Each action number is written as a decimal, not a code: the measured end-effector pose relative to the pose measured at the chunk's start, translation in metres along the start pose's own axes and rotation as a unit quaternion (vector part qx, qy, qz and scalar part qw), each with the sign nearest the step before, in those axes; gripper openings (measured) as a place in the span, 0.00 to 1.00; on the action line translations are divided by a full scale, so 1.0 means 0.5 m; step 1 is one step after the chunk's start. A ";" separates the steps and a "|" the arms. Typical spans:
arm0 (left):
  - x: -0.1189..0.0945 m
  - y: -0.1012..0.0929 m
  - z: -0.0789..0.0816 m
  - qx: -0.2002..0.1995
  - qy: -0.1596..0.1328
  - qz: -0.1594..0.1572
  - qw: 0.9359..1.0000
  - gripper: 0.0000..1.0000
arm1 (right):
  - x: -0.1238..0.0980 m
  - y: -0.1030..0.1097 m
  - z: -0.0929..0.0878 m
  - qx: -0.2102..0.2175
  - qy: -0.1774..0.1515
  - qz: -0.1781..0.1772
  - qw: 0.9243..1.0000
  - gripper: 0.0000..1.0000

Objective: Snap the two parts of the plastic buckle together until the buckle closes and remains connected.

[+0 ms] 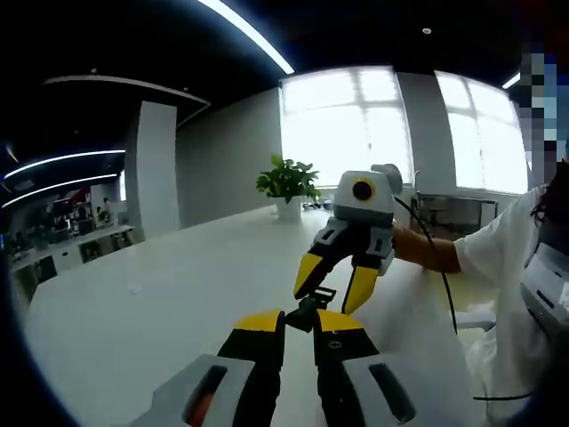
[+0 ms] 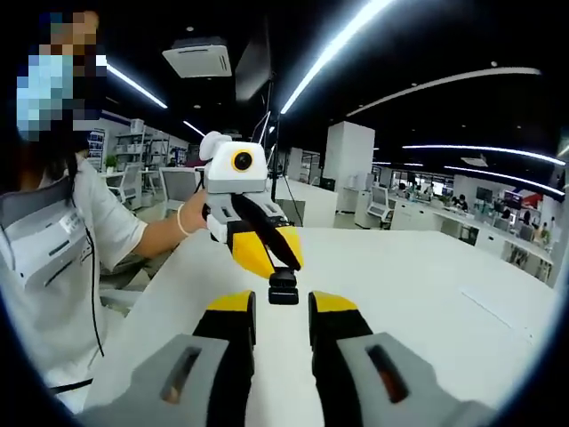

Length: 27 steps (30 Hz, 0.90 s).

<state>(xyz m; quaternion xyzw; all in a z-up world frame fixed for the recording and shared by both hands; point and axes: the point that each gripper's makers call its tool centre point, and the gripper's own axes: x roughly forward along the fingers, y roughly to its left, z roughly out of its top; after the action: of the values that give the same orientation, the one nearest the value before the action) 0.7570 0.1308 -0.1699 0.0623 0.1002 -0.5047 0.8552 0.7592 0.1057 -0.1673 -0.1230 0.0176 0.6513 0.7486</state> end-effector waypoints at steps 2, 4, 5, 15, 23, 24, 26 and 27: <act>0.000 -0.001 0.000 -0.001 0.000 -0.001 1.000 0.12 | 0.001 0.001 0.003 0.000 -0.003 0.001 1.000 0.21; 0.000 -0.003 -0.001 -0.003 0.000 -0.004 1.000 0.12 | 0.002 0.003 0.004 0.001 -0.005 0.003 1.000 0.20; 0.000 -0.004 -0.001 -0.003 0.000 -0.005 1.000 0.12 | 0.003 0.004 0.004 0.001 -0.005 0.004 1.000 0.19; 0.001 -0.008 -0.003 -0.004 0.000 -0.009 1.000 0.12 | 0.004 0.009 0.005 0.002 -0.007 0.002 1.000 0.13; -0.001 -0.030 -0.009 0.053 -0.003 -0.028 0.998 0.14 | -0.002 0.025 0.006 0.001 -0.008 0.027 1.000 0.13; -0.002 -0.031 -0.009 0.054 -0.004 -0.030 0.998 0.14 | -0.003 0.027 0.006 0.006 -0.011 0.032 0.999 0.13; -0.003 -0.032 -0.007 0.051 -0.006 -0.034 0.998 0.16 | -0.005 0.030 0.007 0.014 -0.017 0.040 0.999 0.13; -0.005 -0.034 -0.007 0.050 -0.007 -0.038 0.998 0.16 | -0.006 0.031 0.008 0.015 -0.019 0.042 0.999 0.13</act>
<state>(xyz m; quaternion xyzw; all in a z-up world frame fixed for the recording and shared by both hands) 0.7408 0.1254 -0.1727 0.0973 0.0711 -0.5412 0.8322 0.7431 0.1058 -0.1653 -0.0983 0.0184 0.6840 0.7226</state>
